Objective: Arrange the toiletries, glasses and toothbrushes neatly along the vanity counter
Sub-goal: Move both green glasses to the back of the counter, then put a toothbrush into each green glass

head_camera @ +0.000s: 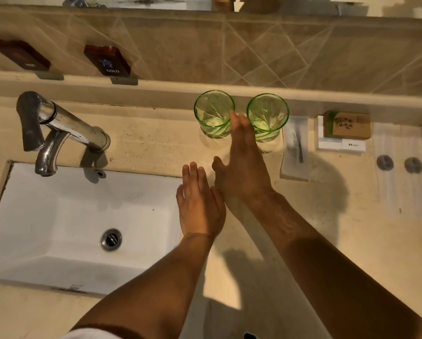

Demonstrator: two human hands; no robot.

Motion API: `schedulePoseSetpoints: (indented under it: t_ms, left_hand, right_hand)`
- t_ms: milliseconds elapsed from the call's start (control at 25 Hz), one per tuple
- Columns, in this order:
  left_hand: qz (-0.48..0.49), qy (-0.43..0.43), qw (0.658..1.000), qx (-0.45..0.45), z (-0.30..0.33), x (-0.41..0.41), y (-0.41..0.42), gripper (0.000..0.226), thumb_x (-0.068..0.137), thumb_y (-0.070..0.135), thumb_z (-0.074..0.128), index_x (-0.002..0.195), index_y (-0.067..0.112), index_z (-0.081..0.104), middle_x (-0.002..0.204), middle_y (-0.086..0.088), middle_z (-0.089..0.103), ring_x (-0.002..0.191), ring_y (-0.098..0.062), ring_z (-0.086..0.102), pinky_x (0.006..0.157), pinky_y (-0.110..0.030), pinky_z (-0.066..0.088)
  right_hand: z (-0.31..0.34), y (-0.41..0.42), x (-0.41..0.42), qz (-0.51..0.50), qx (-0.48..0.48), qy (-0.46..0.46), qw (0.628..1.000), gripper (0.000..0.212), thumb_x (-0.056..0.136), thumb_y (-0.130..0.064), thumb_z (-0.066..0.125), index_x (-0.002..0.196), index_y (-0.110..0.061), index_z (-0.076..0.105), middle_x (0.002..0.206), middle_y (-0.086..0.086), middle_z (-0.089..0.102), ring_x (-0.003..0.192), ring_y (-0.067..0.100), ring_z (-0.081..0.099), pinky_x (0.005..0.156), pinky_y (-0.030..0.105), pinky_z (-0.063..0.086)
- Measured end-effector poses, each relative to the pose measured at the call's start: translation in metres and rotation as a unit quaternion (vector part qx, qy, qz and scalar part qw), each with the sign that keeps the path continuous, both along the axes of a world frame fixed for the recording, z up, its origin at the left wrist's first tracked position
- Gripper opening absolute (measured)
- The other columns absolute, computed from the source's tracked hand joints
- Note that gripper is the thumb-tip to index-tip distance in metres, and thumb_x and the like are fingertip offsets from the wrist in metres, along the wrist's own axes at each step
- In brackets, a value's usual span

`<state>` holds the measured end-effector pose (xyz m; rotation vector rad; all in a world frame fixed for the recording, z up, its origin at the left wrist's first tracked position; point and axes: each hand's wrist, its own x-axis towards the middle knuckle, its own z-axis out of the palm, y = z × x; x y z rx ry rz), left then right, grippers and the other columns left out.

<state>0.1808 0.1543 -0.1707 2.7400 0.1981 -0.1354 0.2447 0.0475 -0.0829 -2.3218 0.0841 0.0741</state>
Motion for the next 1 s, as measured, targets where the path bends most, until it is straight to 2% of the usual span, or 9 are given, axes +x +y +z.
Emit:
schedulePoseSetpoints:
  t_ms: [120, 240, 320, 440, 640, 760, 880, 1000]
  left_hand:
    - [-0.011, 0.003, 1.000, 0.010, 0.003, -0.002, -0.001, 0.055, 0.102, 0.027, 0.031, 0.154, 0.009, 0.031, 0.166, -0.010, 0.024, 0.157, -0.025, 0.010, 0.122, -0.050, 0.027]
    - [-0.024, 0.013, 1.000, 0.012, 0.005, -0.003, -0.002, 0.057, 0.103, 0.025, 0.034, 0.156, 0.006, 0.027, 0.168, -0.011, 0.020, 0.157, -0.027, 0.008, 0.123, -0.049, 0.023]
    - [-0.029, -0.006, 0.999, 0.024, 0.004, -0.002, 0.000, 0.057, 0.101, 0.022, 0.037, 0.154, 0.001, 0.032, 0.165, -0.016, 0.026, 0.156, -0.031, 0.015, 0.123, -0.050, 0.024]
    - [-0.037, -0.044, 0.998, 0.027, -0.003, -0.004, -0.001, 0.057, 0.099, 0.021, 0.038, 0.150, -0.006, 0.037, 0.161, -0.023, 0.031, 0.153, -0.037, 0.022, 0.124, -0.051, 0.022]
    - [-0.050, -0.064, 0.996, 0.034, -0.006, -0.005, 0.000, 0.056, 0.102, 0.021, 0.035, 0.150, -0.007, 0.034, 0.161, -0.026, 0.028, 0.152, -0.039, 0.021, 0.125, -0.050, 0.018]
    - [-0.060, -0.071, 0.995, 0.041, -0.005, -0.007, -0.001, 0.056, 0.103, 0.020, 0.032, 0.150, -0.009, 0.032, 0.161, -0.028, 0.027, 0.152, -0.041, 0.021, 0.125, -0.052, 0.018]
    - [-0.111, -0.091, 0.988, 0.049, -0.006, -0.010, -0.001, 0.055, 0.101, 0.017, 0.035, 0.149, -0.009, 0.033, 0.159, -0.031, 0.028, 0.151, -0.043, 0.021, 0.126, -0.051, 0.016]
    - [-0.149, -0.098, 0.982, 0.053, -0.008, -0.011, 0.000, 0.055, 0.101, 0.017, 0.037, 0.151, -0.006, 0.033, 0.160, -0.028, 0.027, 0.153, -0.040, 0.020, 0.126, -0.050, 0.016]
  right_hand:
    - [-0.009, -0.017, -0.041, -0.015, 0.061, -0.003, 0.998, 0.078, 0.090, -0.013, 0.071, 0.154, -0.025, 0.029, 0.161, -0.002, 0.027, 0.139, 0.013, 0.043, 0.108, 0.029, 0.046]
    - [-0.017, -0.039, -0.088, -0.081, 0.079, 0.006, 0.994, 0.055, 0.091, -0.014, 0.069, 0.140, -0.025, 0.048, 0.141, -0.006, 0.045, 0.117, 0.003, 0.056, 0.097, 0.019, 0.052]
    - [-0.019, -0.053, -0.114, -0.126, 0.077, 0.007, 0.989, 0.046, 0.091, -0.012, 0.067, 0.134, -0.022, 0.055, 0.132, -0.004, 0.049, 0.110, 0.004, 0.059, 0.092, 0.014, 0.052]
    - [-0.023, -0.077, -0.158, -0.188, 0.070, 0.006, 0.980, 0.044, 0.088, -0.006, 0.065, 0.130, -0.017, 0.058, 0.127, -0.002, 0.051, 0.109, 0.007, 0.062, 0.091, 0.015, 0.051]
    - [-0.024, -0.115, -0.227, -0.241, 0.006, 0.030, 0.970, 0.037, 0.091, -0.008, 0.068, 0.126, -0.017, 0.059, 0.126, 0.002, 0.054, 0.108, 0.008, 0.061, 0.093, 0.028, 0.055]
    - [-0.022, -0.132, -0.265, -0.299, -0.070, 0.030, 0.951, 0.030, 0.089, -0.010, 0.069, 0.118, -0.017, 0.064, 0.118, 0.003, 0.057, 0.102, 0.016, 0.060, 0.090, 0.034, 0.055]
    - [-0.027, -0.144, -0.297, -0.378, -0.124, 0.082, 0.914, 0.039, 0.085, -0.010, 0.068, 0.123, -0.012, 0.061, 0.122, 0.012, 0.053, 0.112, 0.031, 0.052, 0.093, 0.036, 0.047]
    - [-0.034, -0.148, -0.323, -0.425, -0.147, 0.132, 0.883, 0.051, 0.082, -0.014, 0.068, 0.130, -0.009, 0.052, 0.126, 0.020, 0.049, 0.114, 0.037, 0.045, 0.096, 0.045, 0.044]
